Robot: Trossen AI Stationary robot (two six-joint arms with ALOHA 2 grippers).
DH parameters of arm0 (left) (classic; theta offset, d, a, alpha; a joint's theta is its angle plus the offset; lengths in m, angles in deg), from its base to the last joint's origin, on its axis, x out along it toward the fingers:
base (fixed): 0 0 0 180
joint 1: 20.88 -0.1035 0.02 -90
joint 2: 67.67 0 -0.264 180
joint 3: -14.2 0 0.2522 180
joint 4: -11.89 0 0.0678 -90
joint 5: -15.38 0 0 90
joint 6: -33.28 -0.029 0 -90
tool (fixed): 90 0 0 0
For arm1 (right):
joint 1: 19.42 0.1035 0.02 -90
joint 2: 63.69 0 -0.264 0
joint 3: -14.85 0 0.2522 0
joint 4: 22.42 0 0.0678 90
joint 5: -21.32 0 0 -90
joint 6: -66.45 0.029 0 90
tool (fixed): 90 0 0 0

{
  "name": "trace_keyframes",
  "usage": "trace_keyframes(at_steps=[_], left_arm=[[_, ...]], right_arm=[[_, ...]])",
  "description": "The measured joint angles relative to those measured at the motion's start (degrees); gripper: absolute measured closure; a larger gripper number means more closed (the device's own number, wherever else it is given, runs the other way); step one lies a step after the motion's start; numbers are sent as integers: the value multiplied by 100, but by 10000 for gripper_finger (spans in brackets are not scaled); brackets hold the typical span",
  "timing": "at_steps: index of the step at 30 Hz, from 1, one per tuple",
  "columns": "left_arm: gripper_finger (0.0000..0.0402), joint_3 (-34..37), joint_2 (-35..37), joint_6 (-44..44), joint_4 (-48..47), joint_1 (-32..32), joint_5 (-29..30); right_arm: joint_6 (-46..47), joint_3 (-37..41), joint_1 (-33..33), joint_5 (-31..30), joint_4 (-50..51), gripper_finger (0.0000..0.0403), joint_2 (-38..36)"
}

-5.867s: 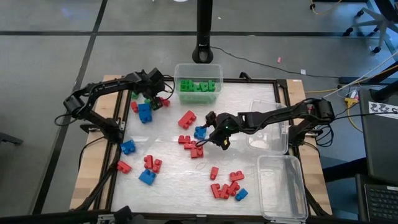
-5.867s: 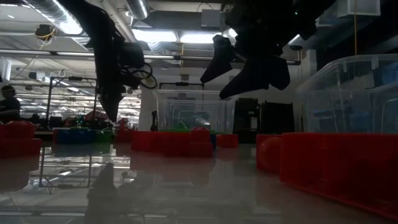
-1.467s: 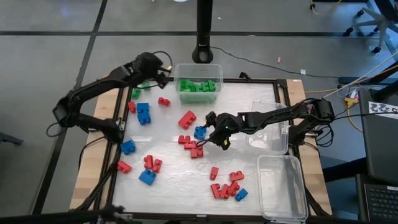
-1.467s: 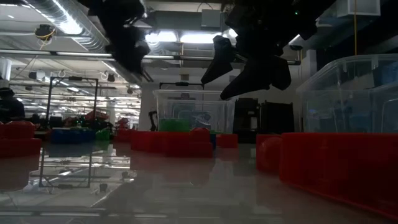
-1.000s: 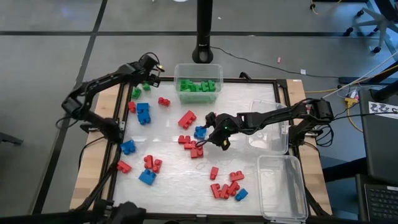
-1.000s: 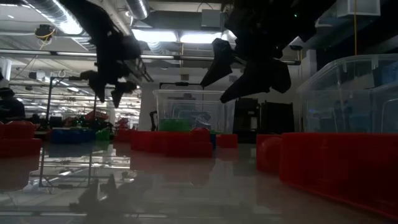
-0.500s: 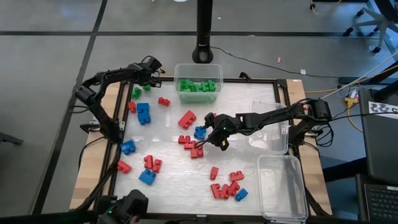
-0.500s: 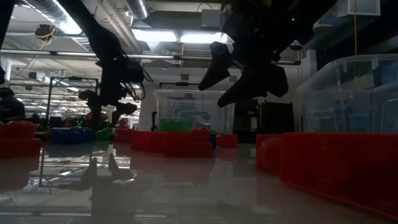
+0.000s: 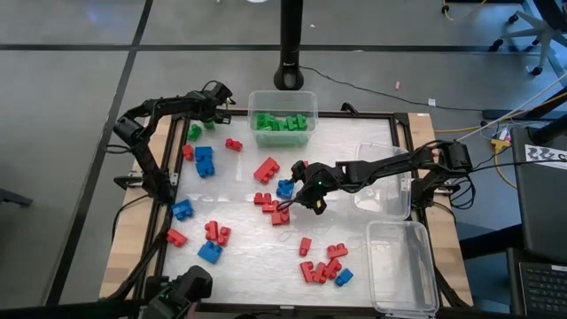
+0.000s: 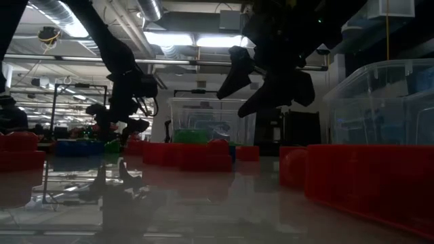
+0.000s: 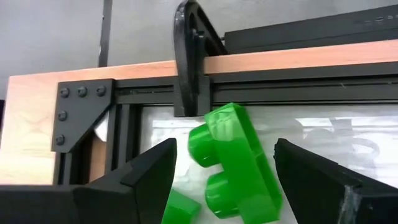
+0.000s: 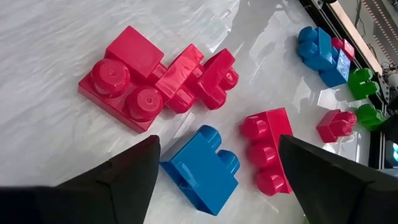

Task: Sort blocks
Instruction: Put the green game piece into the top transparent bin

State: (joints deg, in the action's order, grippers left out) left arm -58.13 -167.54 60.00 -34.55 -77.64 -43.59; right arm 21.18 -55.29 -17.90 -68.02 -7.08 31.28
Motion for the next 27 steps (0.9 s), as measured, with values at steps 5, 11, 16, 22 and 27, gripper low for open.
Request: trace_keyframes(at_steps=[5, 11, 16, 22, 27], left_arm=[[147, 0, 0, 84, 115, -179, -422], [147, 2, 0, 89, 229, -492, -1104], [147, 4, -18, -3, 281, -679, -1693], [147, 4, -66, -487, 289, -565, -2036], [147, 4, -66, -910, 260, -392, -2035]], right_arm=[[0, 0, -1, -1, -19, 79, 0], [0, 0, -1, 1, -45, 79, 0], [0, 0, -1, 1, -58, 79, 0], [0, 0, -1, -1, -60, 79, 0], [0, -2, 1, -1, -65, 79, 0]])
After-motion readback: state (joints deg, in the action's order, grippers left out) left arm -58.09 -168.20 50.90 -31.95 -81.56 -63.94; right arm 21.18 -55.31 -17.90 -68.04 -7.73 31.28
